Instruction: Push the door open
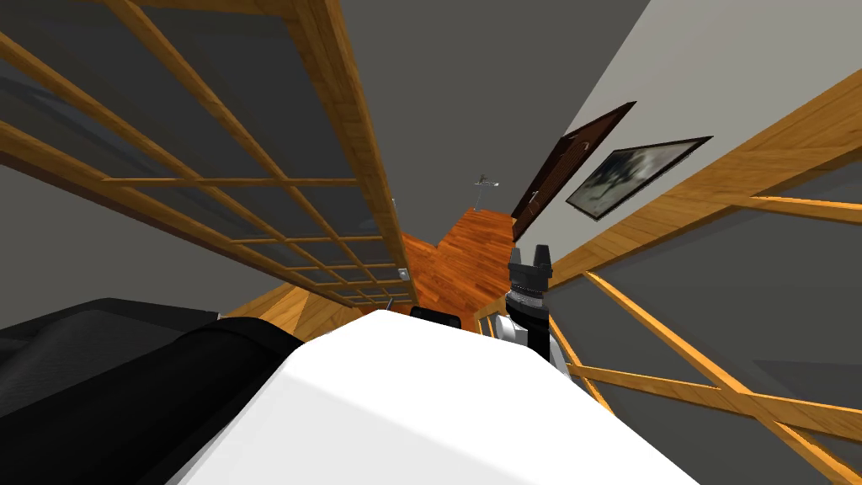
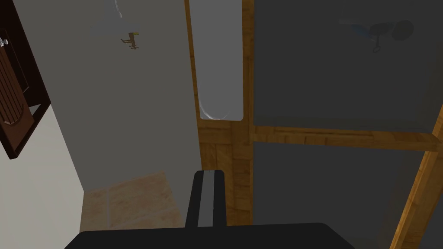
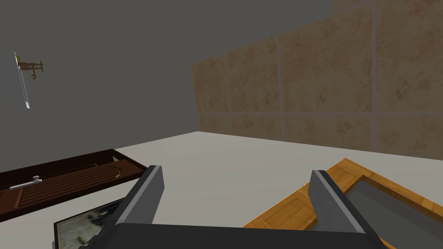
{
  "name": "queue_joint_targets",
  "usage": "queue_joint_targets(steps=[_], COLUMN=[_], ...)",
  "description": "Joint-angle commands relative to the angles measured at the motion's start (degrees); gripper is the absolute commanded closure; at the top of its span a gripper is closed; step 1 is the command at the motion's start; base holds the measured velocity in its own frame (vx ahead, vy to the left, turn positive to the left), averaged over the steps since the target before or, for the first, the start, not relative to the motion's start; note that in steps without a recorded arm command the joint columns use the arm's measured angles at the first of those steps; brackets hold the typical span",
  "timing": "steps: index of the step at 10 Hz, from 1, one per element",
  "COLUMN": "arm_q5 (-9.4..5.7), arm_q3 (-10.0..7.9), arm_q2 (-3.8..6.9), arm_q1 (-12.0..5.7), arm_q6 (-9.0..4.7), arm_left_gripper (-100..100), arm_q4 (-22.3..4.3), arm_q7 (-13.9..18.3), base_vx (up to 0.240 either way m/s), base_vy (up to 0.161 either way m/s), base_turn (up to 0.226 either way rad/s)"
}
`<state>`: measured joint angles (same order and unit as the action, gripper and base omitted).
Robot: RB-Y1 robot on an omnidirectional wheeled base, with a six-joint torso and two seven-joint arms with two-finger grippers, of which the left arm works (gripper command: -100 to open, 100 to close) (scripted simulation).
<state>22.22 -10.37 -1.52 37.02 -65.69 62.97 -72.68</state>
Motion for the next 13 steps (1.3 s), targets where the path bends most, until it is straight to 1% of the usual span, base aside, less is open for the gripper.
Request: queue_joint_targets(steps=[1,3,4,5,6,7,8,9,10,11,13], arm_q5=[0.0,-0.01,-0.01,-0.01,-0.01,-0.02,-0.02,-0.02,-0.02,-0.03,-0.03], arm_q3=[1.43,3.82,4.58,6.16,7.0,7.87,9.66,10.57,11.48,13.29,15.05], arm_q2=[0.84,1.85,2.09,2.5,2.69,2.82,3.01,3.06,3.07,2.99,2.78], arm_q1=[0.48,1.28,1.53,2.06,2.34,2.64,3.23,3.54,3.84,4.45,5.04], arm_q6=[-0.29,-0.77,-0.92,-1.24,-1.4,-1.58,-1.94,-2.12,-2.3,-2.67,-3.02], arm_left_gripper=[-100,-100,-100,-100,-100,-100,-100,-100,-100,-100,-100], arm_q4=[-0.1,-0.27,-0.32,-0.43,-0.49,-0.55,-0.68,-0.74,-0.81,-0.94,-1.06], arm_q7=[-0.84,-2.25,-2.69,-3.63,-4.12,-4.63,-5.69,-6.22,-6.76,-7.82,-8.86], base_vx=[0.026,0.065,0.075,0.094,0.091,0.071,0.077,0.082,0.073,0.089,0.079], base_vy=[0.016,0.032,0.045,0.048,0.025,0.022,0.037,0.025,0.018,0.016,0.017], base_turn=[0.224,0.308,0.212,0.281,0.256,0.203,0.343,0.286,0.183,0.272,0.254])
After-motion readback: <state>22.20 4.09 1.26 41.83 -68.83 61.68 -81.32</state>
